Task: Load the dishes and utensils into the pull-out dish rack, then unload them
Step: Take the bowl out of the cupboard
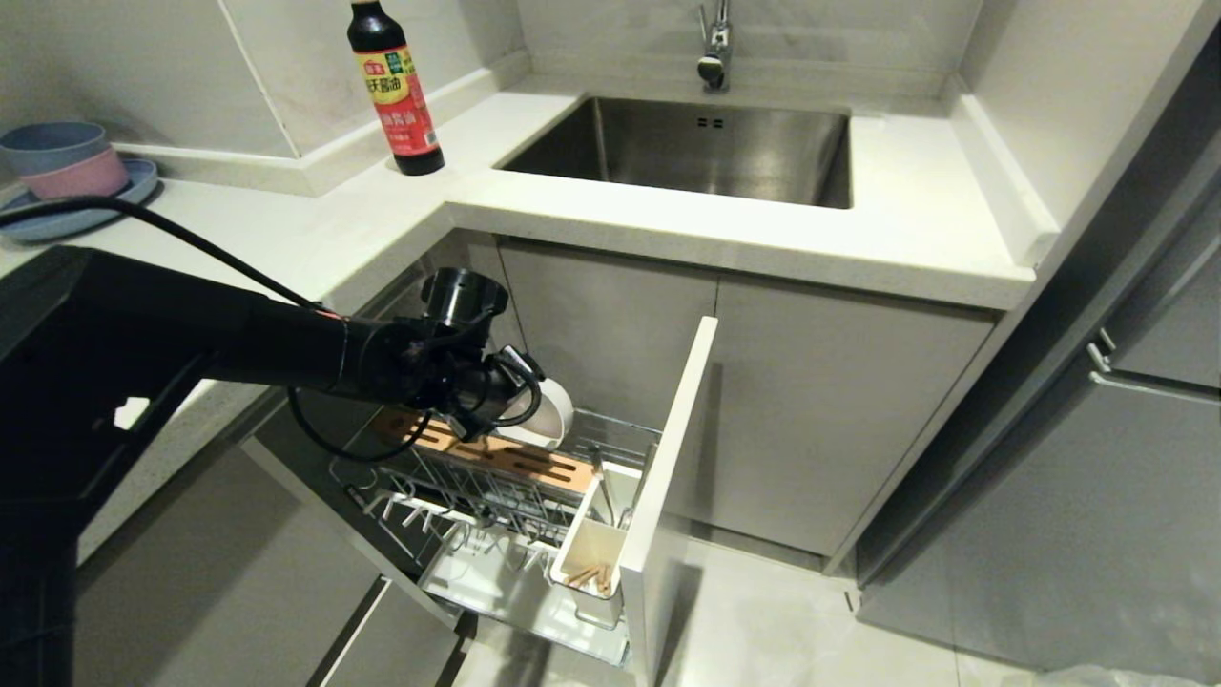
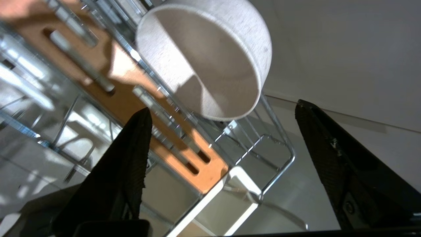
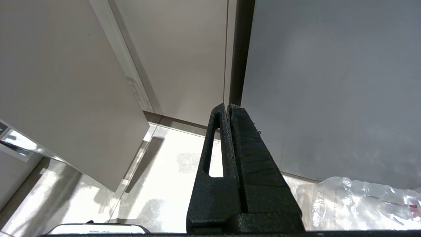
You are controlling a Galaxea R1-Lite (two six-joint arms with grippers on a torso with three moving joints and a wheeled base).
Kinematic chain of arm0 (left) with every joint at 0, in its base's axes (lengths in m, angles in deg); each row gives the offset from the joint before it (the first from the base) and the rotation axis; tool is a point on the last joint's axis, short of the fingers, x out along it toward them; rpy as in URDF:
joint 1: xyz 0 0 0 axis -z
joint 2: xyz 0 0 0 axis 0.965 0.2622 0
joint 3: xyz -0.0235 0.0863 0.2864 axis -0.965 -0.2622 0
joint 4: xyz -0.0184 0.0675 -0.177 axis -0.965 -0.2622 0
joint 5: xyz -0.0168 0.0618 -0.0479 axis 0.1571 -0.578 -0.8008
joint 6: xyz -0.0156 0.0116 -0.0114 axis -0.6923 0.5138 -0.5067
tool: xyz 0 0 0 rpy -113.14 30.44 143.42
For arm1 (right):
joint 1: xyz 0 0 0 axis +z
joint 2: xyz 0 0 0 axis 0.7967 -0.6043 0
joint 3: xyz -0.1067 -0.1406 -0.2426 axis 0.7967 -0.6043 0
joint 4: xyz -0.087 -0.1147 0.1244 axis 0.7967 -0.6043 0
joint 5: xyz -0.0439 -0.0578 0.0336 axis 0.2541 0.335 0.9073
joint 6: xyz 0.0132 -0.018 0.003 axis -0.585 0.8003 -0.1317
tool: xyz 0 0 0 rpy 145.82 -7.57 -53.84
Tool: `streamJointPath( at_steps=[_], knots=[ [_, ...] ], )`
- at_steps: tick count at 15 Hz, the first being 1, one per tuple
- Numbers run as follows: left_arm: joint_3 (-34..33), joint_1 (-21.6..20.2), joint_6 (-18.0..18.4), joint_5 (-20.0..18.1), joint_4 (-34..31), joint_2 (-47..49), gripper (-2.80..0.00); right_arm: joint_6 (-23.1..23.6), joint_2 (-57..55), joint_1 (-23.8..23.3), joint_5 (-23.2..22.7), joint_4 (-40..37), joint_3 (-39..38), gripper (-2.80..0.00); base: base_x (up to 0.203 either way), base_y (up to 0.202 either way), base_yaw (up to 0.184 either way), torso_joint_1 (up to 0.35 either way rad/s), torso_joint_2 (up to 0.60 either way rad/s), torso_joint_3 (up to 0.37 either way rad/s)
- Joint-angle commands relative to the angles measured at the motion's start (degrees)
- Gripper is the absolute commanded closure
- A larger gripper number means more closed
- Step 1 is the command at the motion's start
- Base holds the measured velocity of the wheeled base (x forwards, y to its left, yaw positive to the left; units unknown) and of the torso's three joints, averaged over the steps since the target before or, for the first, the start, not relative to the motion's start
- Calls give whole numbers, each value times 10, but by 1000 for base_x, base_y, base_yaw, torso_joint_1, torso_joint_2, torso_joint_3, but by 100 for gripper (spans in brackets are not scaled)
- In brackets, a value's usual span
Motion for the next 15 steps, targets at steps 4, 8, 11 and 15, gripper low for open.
streamJointPath(
  at_steps=[4,8,11,15],
  knots=[
    [32,-3,3,-1,14,47,-280,0,1,0,0,0,0,0,0,0,0,0,0,0],
    [43,-3,14,-2,18,60,-280,0,0,0,0,0,0,0,0,0,0,0,0,0],
    [51,-6,19,-2,19,66,-280,0,0,0,0,0,0,0,0,0,0,0,0,0],
    [59,-8,22,-4,18,71,0,0,0,0,0,0,0,0,0,0,0,0,0,0]
  ],
)
